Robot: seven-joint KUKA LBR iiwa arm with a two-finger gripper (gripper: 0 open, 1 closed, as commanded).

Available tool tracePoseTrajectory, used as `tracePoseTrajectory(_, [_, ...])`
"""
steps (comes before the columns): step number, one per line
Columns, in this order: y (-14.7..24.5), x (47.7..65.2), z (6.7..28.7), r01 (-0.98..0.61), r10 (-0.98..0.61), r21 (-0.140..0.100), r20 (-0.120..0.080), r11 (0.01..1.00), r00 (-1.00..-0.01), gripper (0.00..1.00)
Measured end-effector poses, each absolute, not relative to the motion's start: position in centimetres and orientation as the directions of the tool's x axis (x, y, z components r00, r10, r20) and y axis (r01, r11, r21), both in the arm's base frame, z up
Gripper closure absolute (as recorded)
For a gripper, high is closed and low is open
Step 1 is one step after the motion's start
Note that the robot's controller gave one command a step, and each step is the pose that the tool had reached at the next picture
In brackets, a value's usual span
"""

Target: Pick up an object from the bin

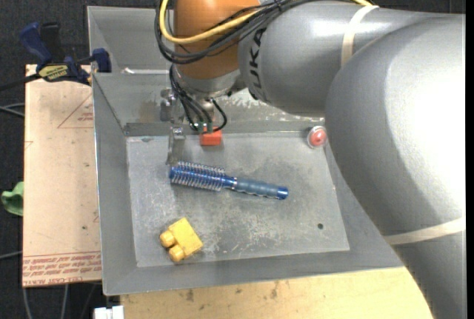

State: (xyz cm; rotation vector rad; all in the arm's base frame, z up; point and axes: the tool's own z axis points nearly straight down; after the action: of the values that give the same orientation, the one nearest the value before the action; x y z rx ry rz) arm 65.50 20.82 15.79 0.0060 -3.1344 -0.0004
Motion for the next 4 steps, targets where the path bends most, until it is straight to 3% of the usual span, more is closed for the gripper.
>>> tracePoseTrajectory(1, [16.3, 59.4, 12.9, -0.044, -0.044, -0.002, 0.008, 0.999, -0.999, 0.00])
tracePoseTrajectory(2, [12.9, 58.2, 6.8, 0.170, 0.170, -0.001, 0.003, 0.985, -0.985, 0.00])
tracePoseTrajectory(3, [13.8, 62.7, 7.1, -0.032, -0.032, 0.002, -0.005, 0.999, -0.999, 0.00])
tracePoseTrajectory(4, [13.8, 62.6, 7.0, -0.031, -0.031, 0.002, -0.002, 1.000, -1.000, 1.00])
